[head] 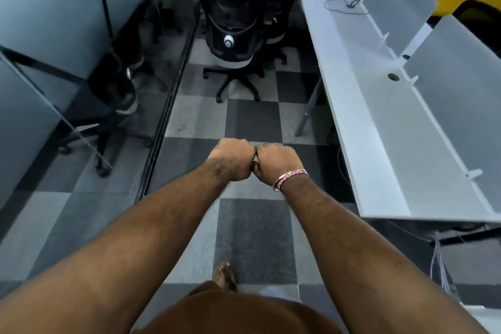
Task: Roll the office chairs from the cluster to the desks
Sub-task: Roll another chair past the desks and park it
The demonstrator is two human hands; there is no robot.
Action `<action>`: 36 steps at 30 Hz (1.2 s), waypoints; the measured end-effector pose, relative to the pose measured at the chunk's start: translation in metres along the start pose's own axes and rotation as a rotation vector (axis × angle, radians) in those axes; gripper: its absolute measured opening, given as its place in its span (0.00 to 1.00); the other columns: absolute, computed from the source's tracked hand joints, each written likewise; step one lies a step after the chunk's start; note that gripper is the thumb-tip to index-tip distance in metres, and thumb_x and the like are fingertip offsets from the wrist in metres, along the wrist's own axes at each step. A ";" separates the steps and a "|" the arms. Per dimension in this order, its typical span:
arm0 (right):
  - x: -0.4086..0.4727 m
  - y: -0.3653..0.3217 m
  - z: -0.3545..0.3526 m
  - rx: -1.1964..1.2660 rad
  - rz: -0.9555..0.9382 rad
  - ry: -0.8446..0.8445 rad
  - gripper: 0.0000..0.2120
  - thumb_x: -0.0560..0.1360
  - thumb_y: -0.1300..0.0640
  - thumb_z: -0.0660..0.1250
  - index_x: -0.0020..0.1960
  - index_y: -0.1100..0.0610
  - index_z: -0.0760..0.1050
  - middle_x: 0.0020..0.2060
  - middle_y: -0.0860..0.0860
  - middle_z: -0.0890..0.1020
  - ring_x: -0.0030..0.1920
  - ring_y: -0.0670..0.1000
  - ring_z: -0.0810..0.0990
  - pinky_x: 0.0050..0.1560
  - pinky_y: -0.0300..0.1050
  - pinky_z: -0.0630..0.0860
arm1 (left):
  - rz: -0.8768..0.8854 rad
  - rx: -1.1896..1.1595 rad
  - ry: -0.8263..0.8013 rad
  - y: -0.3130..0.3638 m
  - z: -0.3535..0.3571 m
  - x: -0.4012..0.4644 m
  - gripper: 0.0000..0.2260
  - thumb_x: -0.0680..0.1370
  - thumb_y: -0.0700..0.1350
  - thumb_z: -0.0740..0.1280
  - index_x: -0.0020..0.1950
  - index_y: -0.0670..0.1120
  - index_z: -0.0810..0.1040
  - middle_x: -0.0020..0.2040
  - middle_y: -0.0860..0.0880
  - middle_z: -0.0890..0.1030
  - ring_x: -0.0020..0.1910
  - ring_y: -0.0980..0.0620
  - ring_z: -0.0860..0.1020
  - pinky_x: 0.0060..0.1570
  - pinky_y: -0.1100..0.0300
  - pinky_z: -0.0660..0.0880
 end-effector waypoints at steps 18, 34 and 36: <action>0.463 0.164 -0.010 0.000 -0.142 0.089 0.12 0.78 0.50 0.60 0.54 0.55 0.77 0.50 0.52 0.83 0.50 0.55 0.81 0.37 0.46 0.66 | -0.123 0.007 -0.016 -0.208 -0.101 0.408 0.07 0.81 0.46 0.65 0.55 0.49 0.81 0.53 0.49 0.84 0.50 0.46 0.83 0.44 0.53 0.76; 0.827 0.244 -0.004 0.012 -0.098 0.080 0.11 0.76 0.50 0.61 0.52 0.54 0.77 0.47 0.52 0.83 0.48 0.56 0.82 0.37 0.47 0.68 | -0.085 0.011 -0.009 -0.416 -0.133 0.722 0.10 0.80 0.47 0.68 0.60 0.48 0.81 0.57 0.50 0.83 0.55 0.47 0.83 0.50 0.52 0.79; 0.876 0.250 -0.014 0.016 -0.088 0.087 0.11 0.77 0.51 0.60 0.53 0.54 0.77 0.48 0.52 0.83 0.49 0.56 0.81 0.37 0.47 0.68 | -0.079 -0.007 0.036 -0.450 -0.143 0.765 0.10 0.80 0.47 0.65 0.60 0.50 0.81 0.57 0.51 0.84 0.54 0.47 0.83 0.50 0.52 0.80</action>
Point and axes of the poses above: each hand's wrist, its own x-axis towards the middle knuckle, its own z-axis out of the palm, y = z × x, the point moved 2 cm from there along x, towards the middle knuckle
